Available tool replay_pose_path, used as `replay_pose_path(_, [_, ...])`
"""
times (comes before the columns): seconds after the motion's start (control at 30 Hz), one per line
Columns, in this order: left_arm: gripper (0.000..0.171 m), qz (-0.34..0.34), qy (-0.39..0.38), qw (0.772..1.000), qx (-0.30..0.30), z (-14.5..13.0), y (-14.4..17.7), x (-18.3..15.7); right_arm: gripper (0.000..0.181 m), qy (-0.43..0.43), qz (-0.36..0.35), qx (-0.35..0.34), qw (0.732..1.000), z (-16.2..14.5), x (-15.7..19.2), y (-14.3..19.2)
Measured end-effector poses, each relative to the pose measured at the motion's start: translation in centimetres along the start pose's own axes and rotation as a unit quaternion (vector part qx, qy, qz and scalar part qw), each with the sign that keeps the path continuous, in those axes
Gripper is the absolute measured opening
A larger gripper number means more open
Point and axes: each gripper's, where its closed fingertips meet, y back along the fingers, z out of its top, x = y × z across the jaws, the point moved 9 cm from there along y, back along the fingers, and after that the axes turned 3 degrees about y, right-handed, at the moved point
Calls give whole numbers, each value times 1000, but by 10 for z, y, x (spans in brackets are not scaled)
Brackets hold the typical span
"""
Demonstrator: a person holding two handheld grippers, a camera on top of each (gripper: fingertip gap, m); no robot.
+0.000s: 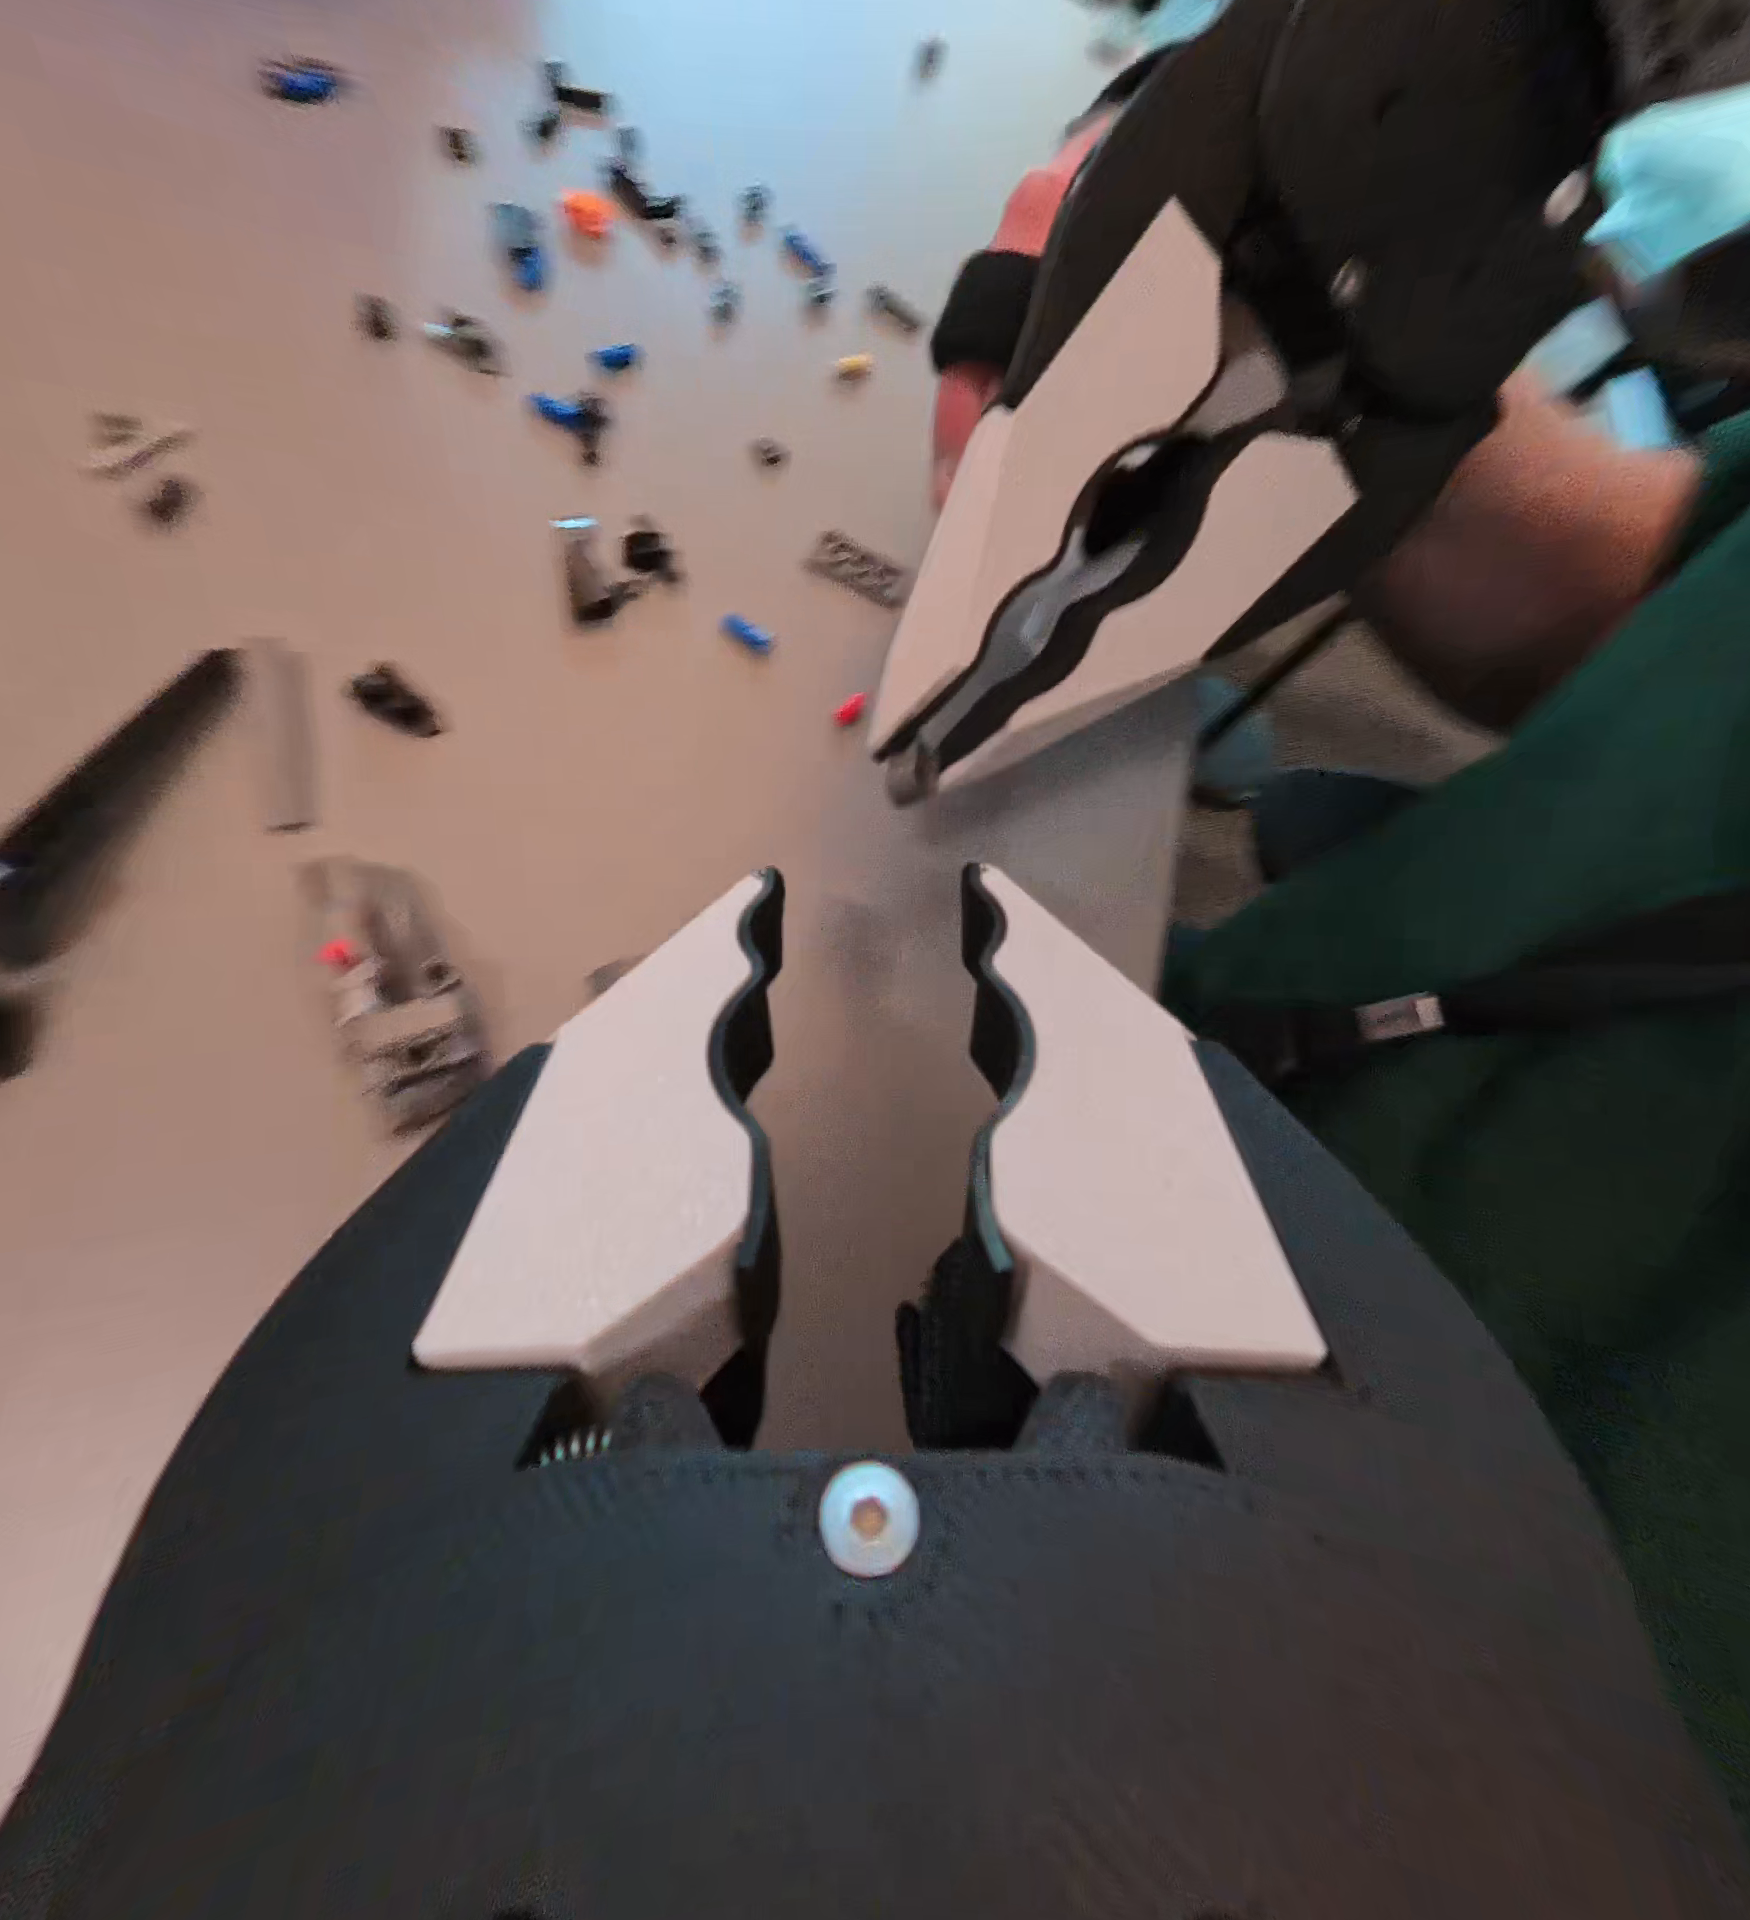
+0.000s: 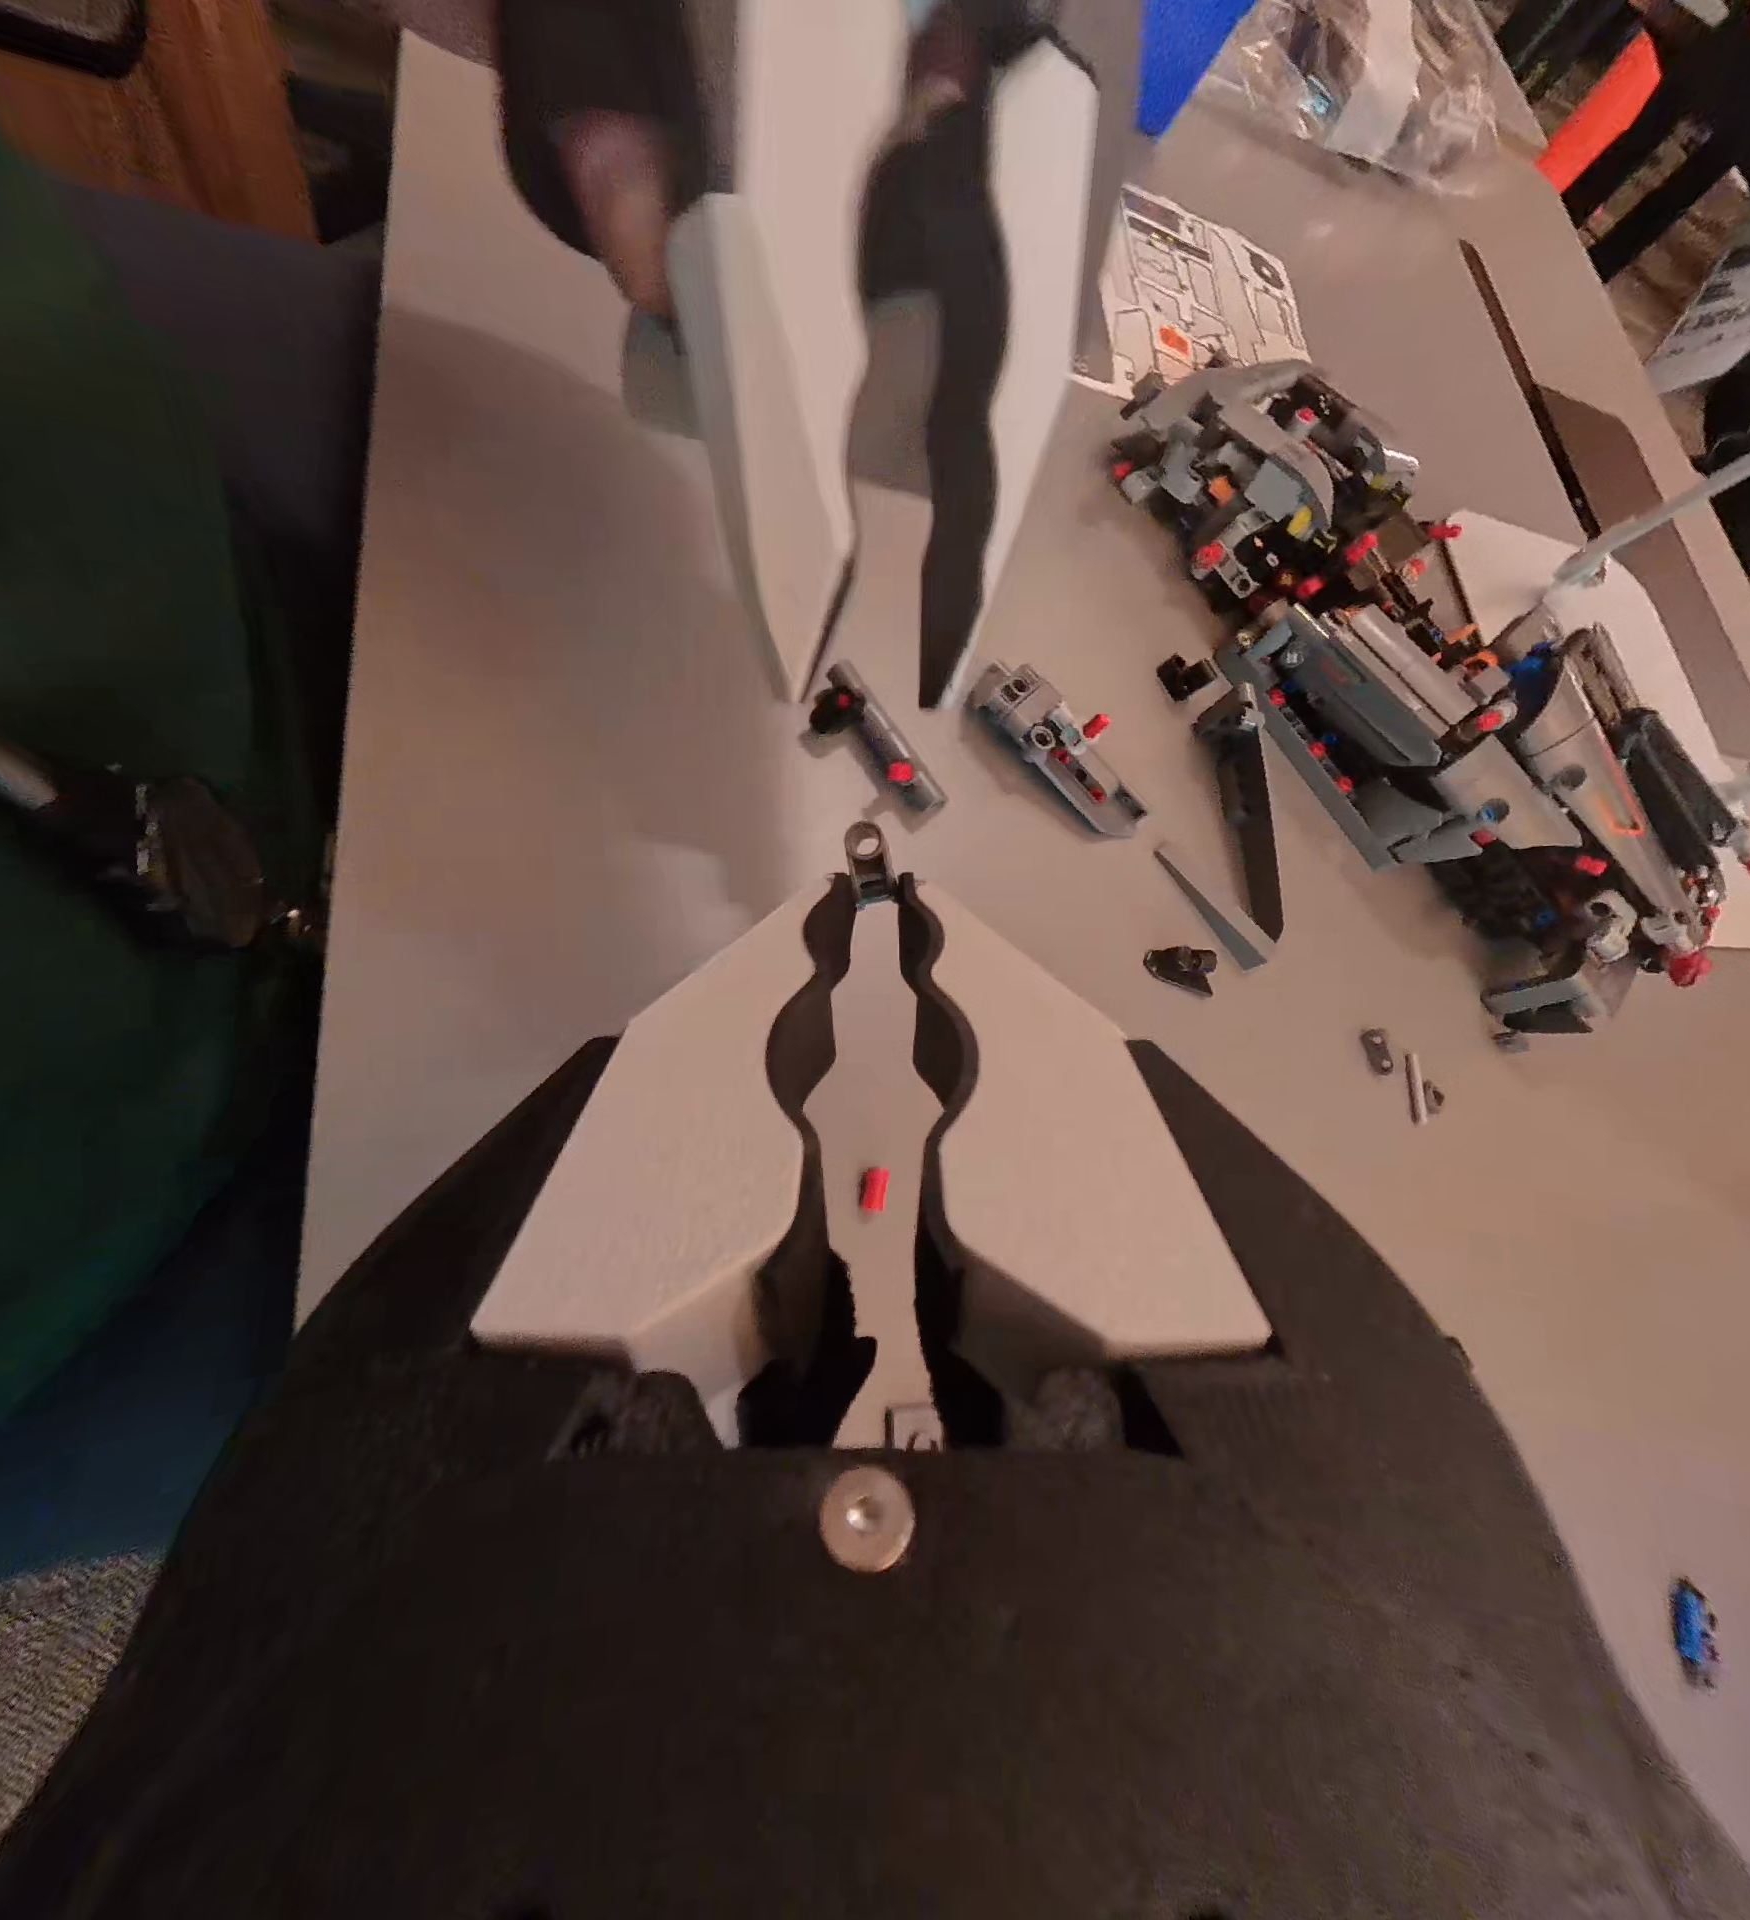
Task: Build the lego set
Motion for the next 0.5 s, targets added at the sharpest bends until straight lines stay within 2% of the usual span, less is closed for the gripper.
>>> replay_pose_path(0.1, [34,102,-40,994,25,-15,5,3,6,-15,7,-14,1000,1,-6,-14])
replay_pose_path(0.23, [38,167,-67,982,63,-30,-9,8,6,-20,15,-8,1000,1,-11,-30])
replay_pose_path(0.5, [22,205,-103,970,84,-37,-27,17,6,-14,23,21,999,-2,-15,-44])
